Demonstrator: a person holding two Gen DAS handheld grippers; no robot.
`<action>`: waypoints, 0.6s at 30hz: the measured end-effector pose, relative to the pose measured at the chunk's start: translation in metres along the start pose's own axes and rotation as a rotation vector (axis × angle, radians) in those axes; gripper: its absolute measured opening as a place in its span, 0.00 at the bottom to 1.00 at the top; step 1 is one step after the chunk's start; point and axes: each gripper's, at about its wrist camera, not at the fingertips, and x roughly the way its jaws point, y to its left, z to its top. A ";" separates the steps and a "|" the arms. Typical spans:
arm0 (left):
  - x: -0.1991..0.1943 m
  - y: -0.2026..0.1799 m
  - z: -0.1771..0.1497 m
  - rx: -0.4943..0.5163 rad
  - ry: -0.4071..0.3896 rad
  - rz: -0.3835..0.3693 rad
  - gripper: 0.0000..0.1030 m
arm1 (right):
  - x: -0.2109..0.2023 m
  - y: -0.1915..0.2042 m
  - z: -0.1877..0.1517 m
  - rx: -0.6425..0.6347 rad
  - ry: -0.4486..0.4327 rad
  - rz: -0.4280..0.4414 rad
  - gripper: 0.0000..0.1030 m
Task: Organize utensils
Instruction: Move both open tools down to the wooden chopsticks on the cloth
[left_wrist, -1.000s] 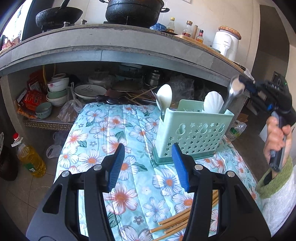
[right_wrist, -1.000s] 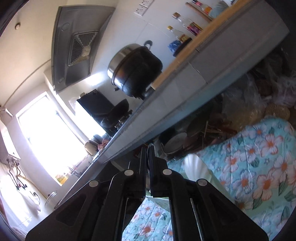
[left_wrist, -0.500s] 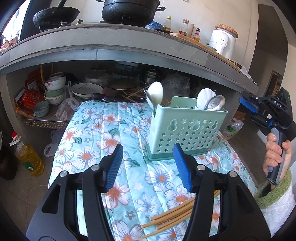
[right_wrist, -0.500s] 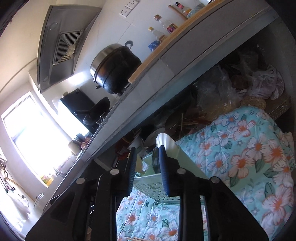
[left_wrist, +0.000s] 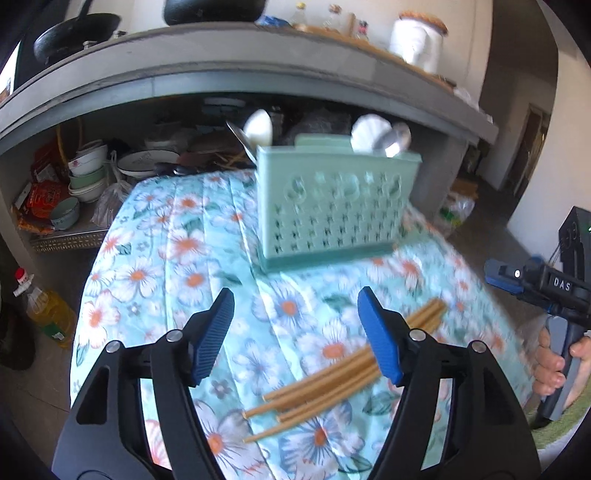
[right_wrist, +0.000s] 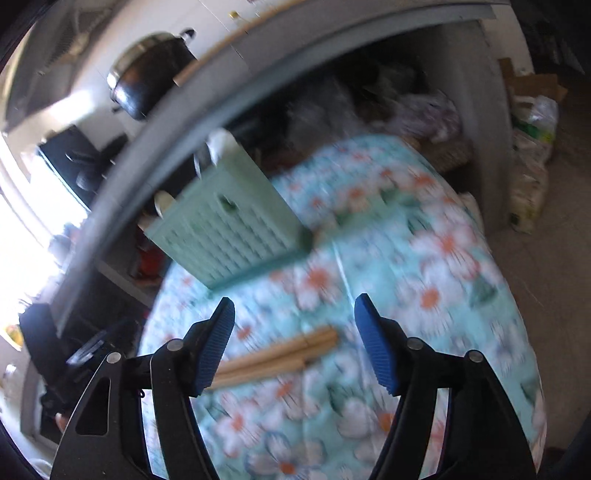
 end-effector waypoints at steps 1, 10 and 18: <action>0.003 -0.004 -0.003 0.018 0.017 0.009 0.64 | 0.002 0.000 -0.004 -0.006 0.006 -0.018 0.65; 0.045 -0.031 -0.020 0.099 0.113 0.157 0.65 | -0.001 -0.010 -0.018 -0.031 0.014 -0.053 0.68; 0.064 -0.070 -0.047 0.282 0.115 0.258 0.65 | -0.009 -0.026 -0.022 0.018 0.007 -0.049 0.68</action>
